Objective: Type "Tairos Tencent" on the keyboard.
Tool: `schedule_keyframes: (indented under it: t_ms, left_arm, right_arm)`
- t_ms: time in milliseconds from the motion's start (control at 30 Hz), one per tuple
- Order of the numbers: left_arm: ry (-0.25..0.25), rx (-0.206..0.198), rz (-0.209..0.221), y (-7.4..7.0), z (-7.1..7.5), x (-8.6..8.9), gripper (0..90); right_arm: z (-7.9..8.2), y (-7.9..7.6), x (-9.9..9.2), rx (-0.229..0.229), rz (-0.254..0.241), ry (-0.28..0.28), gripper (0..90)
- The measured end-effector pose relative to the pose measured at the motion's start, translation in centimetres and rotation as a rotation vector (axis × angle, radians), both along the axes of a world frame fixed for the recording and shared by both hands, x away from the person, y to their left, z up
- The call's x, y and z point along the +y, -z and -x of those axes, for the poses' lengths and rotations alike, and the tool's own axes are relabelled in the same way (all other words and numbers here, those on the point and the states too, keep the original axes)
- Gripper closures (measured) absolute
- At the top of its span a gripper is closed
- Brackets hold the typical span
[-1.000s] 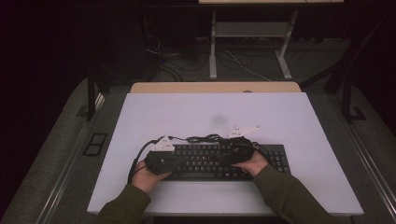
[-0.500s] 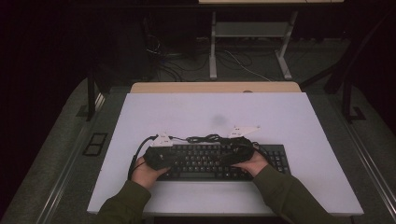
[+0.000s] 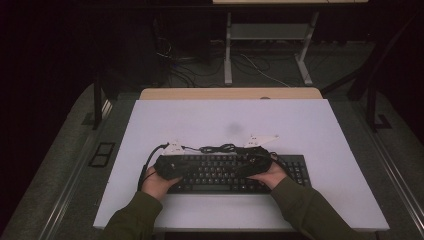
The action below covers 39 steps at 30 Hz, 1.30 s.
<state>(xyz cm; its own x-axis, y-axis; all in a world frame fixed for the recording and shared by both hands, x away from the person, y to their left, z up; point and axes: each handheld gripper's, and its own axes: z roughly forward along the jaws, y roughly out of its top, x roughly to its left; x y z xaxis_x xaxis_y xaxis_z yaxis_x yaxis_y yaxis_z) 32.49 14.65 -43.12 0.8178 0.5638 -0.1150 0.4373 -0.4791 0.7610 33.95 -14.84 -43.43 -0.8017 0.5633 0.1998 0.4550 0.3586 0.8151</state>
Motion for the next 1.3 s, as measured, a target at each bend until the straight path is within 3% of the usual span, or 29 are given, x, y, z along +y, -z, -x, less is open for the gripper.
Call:
schedule_keyframes:
  t_ms: [833, 1167, 1300]
  left_arm:
    - [0.007, 0.007, -0.022, 0.37, -0.11, 0.16, 88.8]
    - [-0.001, -0.003, 0.003, 0.16, 0.14, 0.10, 88.6]
    - [0.000, 0.004, 0.012, 0.14, 0.22, 0.18, 83.5]
  right_arm:
    - [-0.07, -0.03, -0.15, -0.014, 0.010, -0.004, 16.0]
    - [-0.12, -0.15, -0.28, -0.015, -0.020, -0.007, 16.0]
    - [-0.13, -0.09, -0.23, 0.001, -0.022, -0.025, 16.0]
